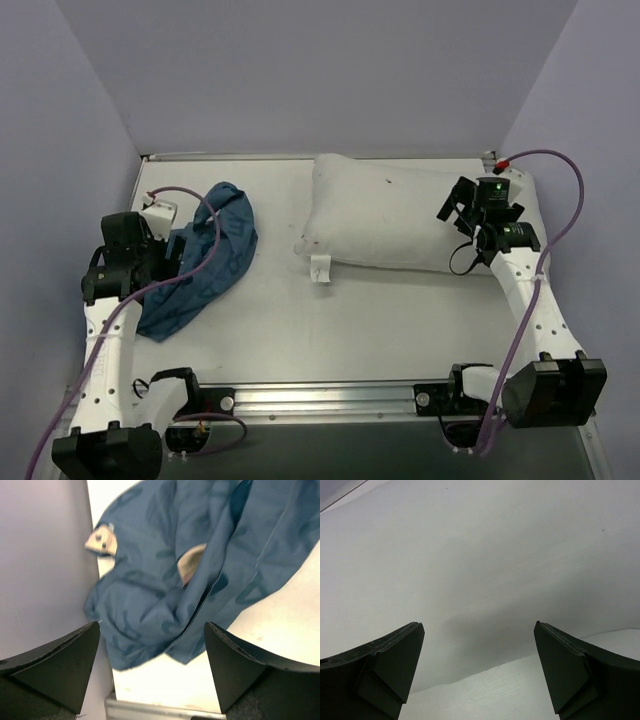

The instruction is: Remove the pillowcase from the pillow

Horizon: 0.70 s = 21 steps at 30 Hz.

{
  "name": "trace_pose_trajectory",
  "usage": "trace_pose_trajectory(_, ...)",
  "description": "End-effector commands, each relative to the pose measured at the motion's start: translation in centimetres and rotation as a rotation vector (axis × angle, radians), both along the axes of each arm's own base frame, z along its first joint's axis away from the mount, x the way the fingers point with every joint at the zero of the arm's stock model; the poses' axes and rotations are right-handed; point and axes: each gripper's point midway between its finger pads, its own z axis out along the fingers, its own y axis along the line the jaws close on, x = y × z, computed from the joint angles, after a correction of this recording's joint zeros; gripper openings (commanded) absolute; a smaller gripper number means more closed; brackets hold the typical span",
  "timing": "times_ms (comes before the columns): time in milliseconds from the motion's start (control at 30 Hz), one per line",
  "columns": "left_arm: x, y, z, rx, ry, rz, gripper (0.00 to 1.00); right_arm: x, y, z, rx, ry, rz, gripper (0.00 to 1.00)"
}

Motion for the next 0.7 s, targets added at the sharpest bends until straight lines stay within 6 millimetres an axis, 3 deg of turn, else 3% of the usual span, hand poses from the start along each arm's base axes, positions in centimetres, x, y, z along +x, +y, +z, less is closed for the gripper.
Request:
trace_pose_trajectory(0,-2.4,2.3,0.2,0.039,-0.053,0.118,0.94,-3.8,-0.7,0.8,-0.083,0.015,0.005,1.0)
trace_pose_trajectory(67,-3.7,2.9,0.3,0.049,-0.081,0.156,0.94,-5.1,-0.5,0.7,-0.08,0.028,0.013,1.0)
trace_pose_trajectory(300,-5.8,2.9,-2.6,0.009,-0.021,0.189,0.94,-8.2,0.6,1.7,-0.047,-0.032,0.082,1.0)
trace_pose_trajectory(433,-6.6,2.6,-4.2,-0.009,0.018,0.172,0.94,-8.7,1.1,2.1,-0.037,-0.067,0.109,1.0)
trace_pose_trajectory(667,-7.6,3.0,-4.4,0.006,0.013,0.198,0.94,-9.1,1.5,3.1,-0.035,-0.104,0.141,1.0)
